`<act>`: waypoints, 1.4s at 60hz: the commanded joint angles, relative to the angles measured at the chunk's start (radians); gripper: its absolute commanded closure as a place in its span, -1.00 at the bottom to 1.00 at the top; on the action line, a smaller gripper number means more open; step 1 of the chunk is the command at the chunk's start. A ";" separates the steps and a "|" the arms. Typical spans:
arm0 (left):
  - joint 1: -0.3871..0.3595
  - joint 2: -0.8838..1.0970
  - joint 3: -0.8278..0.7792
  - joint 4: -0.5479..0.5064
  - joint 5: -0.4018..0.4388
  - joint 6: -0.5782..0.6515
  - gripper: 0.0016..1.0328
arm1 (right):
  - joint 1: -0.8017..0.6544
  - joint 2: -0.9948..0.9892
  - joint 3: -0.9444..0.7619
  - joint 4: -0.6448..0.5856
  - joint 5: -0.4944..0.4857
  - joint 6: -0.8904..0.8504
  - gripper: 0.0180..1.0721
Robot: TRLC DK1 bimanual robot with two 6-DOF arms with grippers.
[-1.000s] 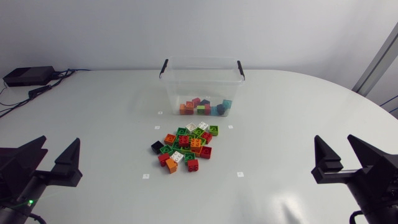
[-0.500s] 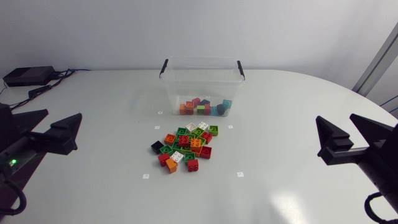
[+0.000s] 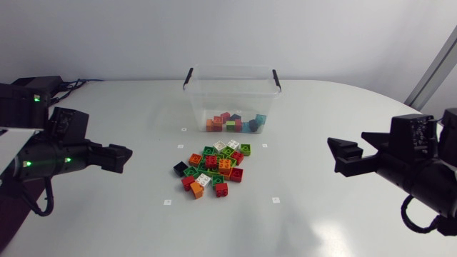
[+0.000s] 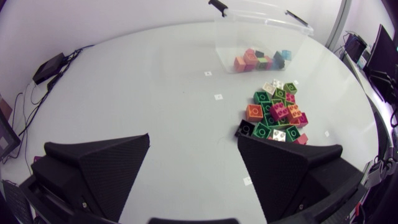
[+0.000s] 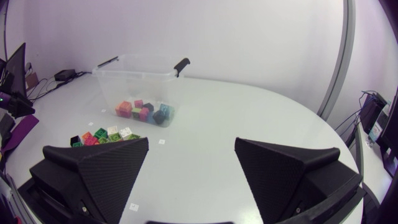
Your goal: Place the duplo bricks in the container
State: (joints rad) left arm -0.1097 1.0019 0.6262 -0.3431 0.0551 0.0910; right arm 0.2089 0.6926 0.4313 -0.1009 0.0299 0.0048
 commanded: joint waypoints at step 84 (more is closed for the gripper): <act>-0.151 0.782 0.253 0.173 0.236 0.418 -0.75 | 0.152 0.499 0.221 -0.218 -0.180 -0.433 -0.90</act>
State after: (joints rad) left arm -0.2493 1.7504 0.8520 -0.1833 0.2810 0.4950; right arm 0.3645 1.1667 0.6453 -0.3325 -0.1364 -0.3977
